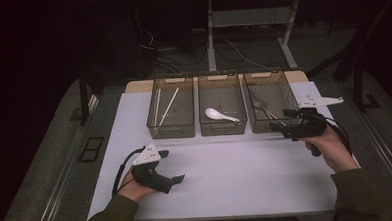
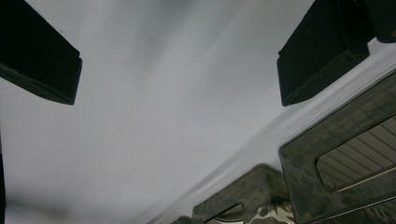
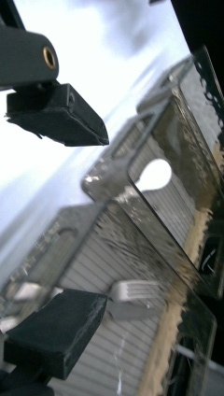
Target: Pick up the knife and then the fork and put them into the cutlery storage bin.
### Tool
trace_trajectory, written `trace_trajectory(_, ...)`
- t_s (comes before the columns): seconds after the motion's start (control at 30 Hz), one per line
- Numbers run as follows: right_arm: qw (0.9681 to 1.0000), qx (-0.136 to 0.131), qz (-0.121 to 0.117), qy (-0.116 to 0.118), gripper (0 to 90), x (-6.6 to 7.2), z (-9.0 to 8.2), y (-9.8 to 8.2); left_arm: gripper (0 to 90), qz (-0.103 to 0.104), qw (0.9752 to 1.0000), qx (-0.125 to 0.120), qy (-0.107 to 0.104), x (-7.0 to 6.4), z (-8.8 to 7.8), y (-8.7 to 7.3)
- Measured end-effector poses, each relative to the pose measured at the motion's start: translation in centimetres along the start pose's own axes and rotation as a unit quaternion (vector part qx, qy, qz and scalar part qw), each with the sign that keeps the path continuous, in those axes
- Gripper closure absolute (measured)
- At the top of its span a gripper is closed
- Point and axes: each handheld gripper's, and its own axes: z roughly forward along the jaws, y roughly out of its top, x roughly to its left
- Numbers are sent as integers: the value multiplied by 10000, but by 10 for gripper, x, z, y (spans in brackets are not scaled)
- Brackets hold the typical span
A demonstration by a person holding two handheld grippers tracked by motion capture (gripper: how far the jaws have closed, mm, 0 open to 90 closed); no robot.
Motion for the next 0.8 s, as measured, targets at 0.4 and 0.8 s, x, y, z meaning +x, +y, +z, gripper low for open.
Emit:
trace_trajectory(0.4,9998,28,-93,197,188,19,-9,-29,0,5,10000,-26,-48,-1,-1,0)
trace_trajectory(0.8,9992,180,-169,304,186,36,-14,-61,0,-24,9999,-69,-75,-3,-2,0)
